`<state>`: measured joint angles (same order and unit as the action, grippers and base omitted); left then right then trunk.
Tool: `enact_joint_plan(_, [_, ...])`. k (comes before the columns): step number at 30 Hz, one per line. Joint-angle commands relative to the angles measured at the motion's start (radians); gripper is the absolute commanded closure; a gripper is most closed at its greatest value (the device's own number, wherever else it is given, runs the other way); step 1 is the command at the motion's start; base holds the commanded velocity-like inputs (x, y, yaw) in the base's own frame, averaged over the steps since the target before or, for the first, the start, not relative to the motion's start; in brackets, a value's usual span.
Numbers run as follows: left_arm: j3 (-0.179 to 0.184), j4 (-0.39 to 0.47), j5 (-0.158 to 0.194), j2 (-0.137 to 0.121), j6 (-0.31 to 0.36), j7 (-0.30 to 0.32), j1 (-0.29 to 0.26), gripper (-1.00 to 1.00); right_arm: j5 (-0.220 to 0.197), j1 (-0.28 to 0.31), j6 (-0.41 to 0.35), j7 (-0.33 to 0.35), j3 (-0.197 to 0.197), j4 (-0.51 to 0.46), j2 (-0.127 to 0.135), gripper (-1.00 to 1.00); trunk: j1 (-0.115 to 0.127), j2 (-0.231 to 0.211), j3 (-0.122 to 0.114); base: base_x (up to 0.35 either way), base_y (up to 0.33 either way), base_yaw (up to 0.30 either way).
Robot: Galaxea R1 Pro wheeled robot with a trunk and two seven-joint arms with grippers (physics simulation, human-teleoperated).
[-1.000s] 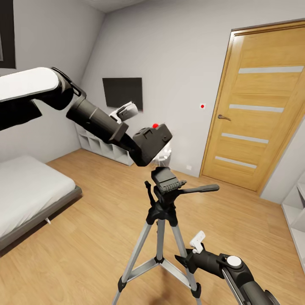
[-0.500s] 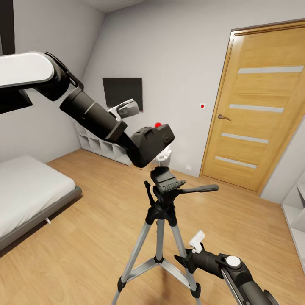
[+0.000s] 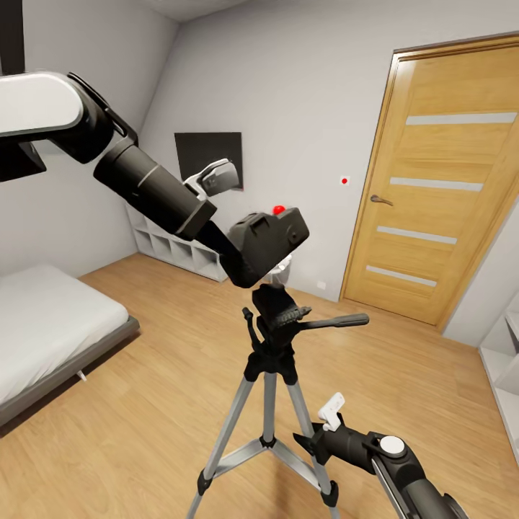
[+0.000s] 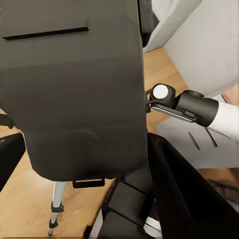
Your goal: Attach the digital camera to the camera tripod in the bedroom.
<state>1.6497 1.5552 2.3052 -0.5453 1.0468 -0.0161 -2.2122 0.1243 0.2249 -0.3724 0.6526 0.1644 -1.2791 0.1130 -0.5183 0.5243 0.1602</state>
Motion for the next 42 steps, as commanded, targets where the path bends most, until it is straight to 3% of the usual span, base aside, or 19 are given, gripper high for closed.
enact_joint_plan(1, [0.01, 0.002, 0.002, 0.001, 0.0, 0.005, -0.006, 1.0, 0.047, 0.001, 0.005, -0.019, 0.001, 0.044, -0.001, 1.0, -0.001, 0.002, 0.002, 0.0, 0.0, 0.0])
enact_joint_plan(7, [0.063, 0.009, -0.044, 0.01, 0.0, 0.101, -0.029, 1.0, 0.047, 0.001, 0.007, -0.019, 0.001, 0.044, -0.001, 1.0, -0.001, 0.002, 0.002, 0.0, 0.0, 0.0])
enact_joint_plan(14, [0.124, 0.005, -0.21, 0.013, 0.0, 0.305, -0.065, 1.0, 0.047, 0.001, 0.007, -0.02, 0.001, 0.044, -0.001, 1.0, -0.001, 0.002, 0.002, 0.0, 0.0, 0.0])
enact_joint_plan(15, [0.133, 0.0, -0.262, 0.014, 0.0, 0.36, -0.073, 1.0, 0.047, 0.001, 0.007, -0.02, 0.001, 0.044, -0.001, 1.0, -0.001, 0.002, 0.002, 0.0, 0.0, 0.0])
enact_joint_plan(17, [0.138, -0.004, -0.315, 0.014, 0.0, 0.412, -0.08, 1.0, 0.048, 0.001, 0.008, -0.02, 0.001, 0.045, -0.001, 1.0, -0.001, 0.002, 0.002, 0.0, 0.0, 0.0])
enact_joint_plan(18, [0.14, -0.006, -0.34, 0.014, 0.0, 0.436, -0.082, 1.0, 0.048, 0.001, 0.008, -0.02, 0.001, 0.045, -0.001, 1.0, -0.001, 0.002, 0.002, 0.0, 0.0, 0.0])
enact_joint_plan(19, [0.14, -0.006, -0.34, 0.014, 0.0, 0.436, -0.082, 1.0, 0.048, 0.001, 0.008, -0.02, 0.001, 0.045, -0.001, 1.0, -0.001, 0.002, 0.002, 0.0, 0.0, 0.0])
enact_joint_plan(21, [0.144, -0.016, -0.388, 0.014, 0.0, 0.481, -0.085, 1.0, 0.048, 0.001, 0.008, -0.02, 0.001, 0.045, -0.001, 1.0, -0.001, 0.002, 0.002, 0.0, 0.0, 0.0])
enact_joint_plan(22, [0.148, -0.034, -0.432, 0.014, 0.0, 0.521, -0.087, 1.0, 0.049, 0.001, 0.008, -0.02, 0.001, 0.046, -0.001, 1.0, -0.001, 0.002, 0.002, 0.0, 0.0, 0.0])
enact_joint_plan(26, [0.158, -0.076, -0.527, 0.015, 0.0, 0.603, -0.094, 1.0, 0.053, 0.001, 0.011, -0.021, 0.001, 0.053, -0.001, 1.0, -0.001, 0.002, 0.002, 0.0, 0.0, 0.0])
enact_joint_plan(30, [0.175, -0.101, -0.61, 0.031, 0.0, 0.678, -0.101, 1.0, 0.059, 0.001, 0.013, -0.021, 0.001, 0.056, -0.002, 1.0, -0.001, 0.002, 0.002, 0.0, 0.0, 0.0])
enact_joint_plan(35, [0.191, -0.115, -0.663, 0.047, 0.0, 0.722, -0.106, 1.0, 0.062, 0.0, 0.015, -0.021, 0.006, 0.061, -0.002, 1.0, -0.001, 0.002, 0.002, 0.0, 0.0, 0.0])
enact_joint_plan(42, [0.198, -0.134, -0.685, 0.058, 0.0, 0.743, -0.108, 1.0, 0.063, 0.0, 0.016, -0.021, 0.022, 0.065, -0.002, 1.0, -0.001, 0.002, 0.002, 0.0, 0.0, 0.0])
